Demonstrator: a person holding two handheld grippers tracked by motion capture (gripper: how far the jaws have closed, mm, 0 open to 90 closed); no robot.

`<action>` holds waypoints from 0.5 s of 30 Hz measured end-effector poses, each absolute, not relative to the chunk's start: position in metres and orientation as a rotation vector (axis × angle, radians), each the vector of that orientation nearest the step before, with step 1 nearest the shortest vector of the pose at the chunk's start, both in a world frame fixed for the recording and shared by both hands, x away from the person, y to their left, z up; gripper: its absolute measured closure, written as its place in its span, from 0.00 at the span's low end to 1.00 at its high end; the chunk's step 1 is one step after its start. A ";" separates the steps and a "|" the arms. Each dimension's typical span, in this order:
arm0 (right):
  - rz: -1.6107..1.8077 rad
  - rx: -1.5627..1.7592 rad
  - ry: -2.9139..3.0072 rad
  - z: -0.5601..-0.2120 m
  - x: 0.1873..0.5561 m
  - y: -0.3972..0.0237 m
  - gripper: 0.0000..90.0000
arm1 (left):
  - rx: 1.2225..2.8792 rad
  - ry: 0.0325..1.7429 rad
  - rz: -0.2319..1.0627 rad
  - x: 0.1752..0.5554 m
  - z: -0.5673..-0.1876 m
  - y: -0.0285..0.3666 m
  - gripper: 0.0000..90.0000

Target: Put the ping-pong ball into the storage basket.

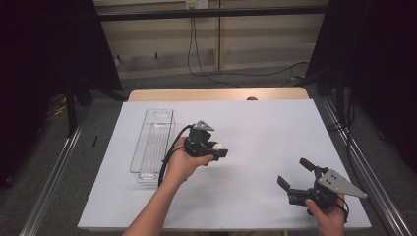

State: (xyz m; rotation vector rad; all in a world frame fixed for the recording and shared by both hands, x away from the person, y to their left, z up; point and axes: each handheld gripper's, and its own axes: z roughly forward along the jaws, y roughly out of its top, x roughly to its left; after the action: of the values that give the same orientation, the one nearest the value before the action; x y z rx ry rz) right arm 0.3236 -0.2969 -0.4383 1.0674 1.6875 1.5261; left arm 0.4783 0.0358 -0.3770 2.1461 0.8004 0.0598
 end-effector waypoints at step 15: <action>1.527 1.064 1.699 -0.438 0.323 -0.297 0.02 | 2.152 0.816 0.078 0.480 -0.373 0.044 0.57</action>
State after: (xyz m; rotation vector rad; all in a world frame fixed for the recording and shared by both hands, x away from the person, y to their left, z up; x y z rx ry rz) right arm 0.3230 -0.2974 -0.4381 1.0636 1.6989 1.5268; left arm 0.4796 0.0444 -0.3730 2.1522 0.8158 0.0777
